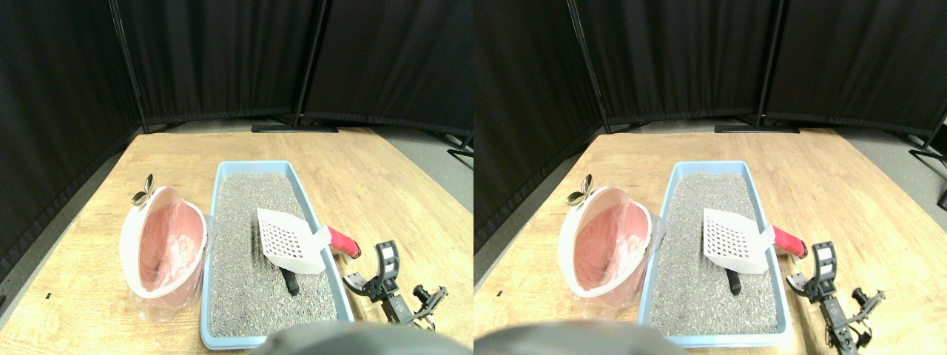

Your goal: Scoop (unimanual)

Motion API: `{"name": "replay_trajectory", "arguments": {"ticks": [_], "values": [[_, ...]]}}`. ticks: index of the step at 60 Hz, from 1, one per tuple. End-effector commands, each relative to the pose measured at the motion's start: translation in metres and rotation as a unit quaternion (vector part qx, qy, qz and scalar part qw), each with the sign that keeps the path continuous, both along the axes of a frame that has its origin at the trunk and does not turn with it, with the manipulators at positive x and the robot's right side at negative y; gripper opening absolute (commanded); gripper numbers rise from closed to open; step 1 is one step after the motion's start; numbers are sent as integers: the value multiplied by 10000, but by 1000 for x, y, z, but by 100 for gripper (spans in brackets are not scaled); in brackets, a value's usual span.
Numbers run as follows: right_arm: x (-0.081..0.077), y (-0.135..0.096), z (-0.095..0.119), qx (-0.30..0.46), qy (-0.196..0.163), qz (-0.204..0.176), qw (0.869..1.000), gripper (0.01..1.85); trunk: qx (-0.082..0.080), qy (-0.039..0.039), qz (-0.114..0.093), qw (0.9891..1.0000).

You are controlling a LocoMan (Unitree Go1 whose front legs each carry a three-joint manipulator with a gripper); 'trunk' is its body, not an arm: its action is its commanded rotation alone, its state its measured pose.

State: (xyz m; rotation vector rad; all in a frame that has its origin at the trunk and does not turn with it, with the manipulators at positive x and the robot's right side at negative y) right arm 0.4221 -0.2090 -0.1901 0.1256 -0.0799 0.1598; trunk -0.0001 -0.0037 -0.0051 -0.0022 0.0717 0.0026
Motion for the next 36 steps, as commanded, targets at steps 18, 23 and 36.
{"name": "replay_trajectory", "arguments": {"ticks": [18,23,36], "values": [[20,12,-2,271,334,-242,9988,105,-106,47,51,9999],[24,14,-3,303,392,-210,9986,105,-106,50,48,9999],[34,16,-2,418,540,-231,9974,105,-111,36,40,9999]]}}
